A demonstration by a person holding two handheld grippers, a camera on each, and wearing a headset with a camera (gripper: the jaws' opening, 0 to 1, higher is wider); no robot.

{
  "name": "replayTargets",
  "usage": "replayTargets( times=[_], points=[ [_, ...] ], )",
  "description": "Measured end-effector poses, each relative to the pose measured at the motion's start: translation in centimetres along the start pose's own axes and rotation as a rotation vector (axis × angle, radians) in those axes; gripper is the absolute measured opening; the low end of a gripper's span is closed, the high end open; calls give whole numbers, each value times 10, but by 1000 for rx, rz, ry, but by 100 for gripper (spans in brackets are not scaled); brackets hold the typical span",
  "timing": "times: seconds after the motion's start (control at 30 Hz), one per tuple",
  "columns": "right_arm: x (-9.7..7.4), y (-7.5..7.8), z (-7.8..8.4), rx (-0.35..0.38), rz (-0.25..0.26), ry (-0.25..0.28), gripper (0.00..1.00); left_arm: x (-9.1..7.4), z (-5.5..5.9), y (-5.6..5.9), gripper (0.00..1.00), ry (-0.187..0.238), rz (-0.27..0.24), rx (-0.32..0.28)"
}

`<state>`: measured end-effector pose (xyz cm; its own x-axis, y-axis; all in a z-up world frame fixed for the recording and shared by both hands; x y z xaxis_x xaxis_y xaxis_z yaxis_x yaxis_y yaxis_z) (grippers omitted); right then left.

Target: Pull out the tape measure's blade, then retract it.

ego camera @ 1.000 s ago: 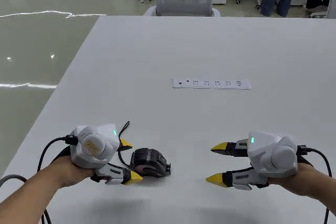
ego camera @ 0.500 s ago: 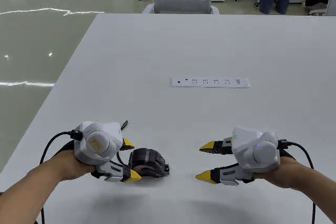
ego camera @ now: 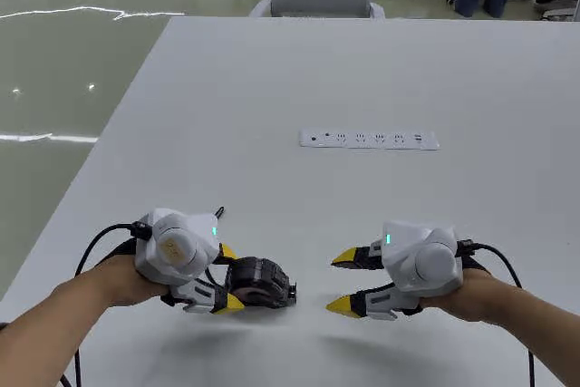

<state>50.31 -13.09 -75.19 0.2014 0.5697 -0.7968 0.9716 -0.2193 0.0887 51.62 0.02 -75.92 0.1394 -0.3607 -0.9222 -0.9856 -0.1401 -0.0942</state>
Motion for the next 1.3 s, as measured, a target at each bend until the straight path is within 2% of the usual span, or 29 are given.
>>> replayTargets(
  times=[0.4,0.67,1.0,1.3],
  points=[
    [26,0,-7,-37,-40,-20,32,5,-2,-5,29,-3,7,49],
    [41,-4,-11,-66,-66,-33,29,8,-4,-5,29,-9,12,77],
    [59,-4,-14,-107,-87,-61,26,8,-4,-6,27,-17,19,95],
    [68,-5,-10,-106,-106,-85,18,8,-4,-6,26,-31,19,97]
  ],
)
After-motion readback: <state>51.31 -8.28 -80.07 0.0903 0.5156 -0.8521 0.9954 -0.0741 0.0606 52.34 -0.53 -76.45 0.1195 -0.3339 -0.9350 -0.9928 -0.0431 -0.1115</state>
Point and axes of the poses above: the centre of the closed fingertips' face, and the gripper's own axes: x roughly forward along the fingers, y roughly to its right, z roughly out of its underside, the point moved 2 cm from there along -x, roughly backward along the fingers, and after that the axes turned 15 degrees about -y, right-handed, at the moved point
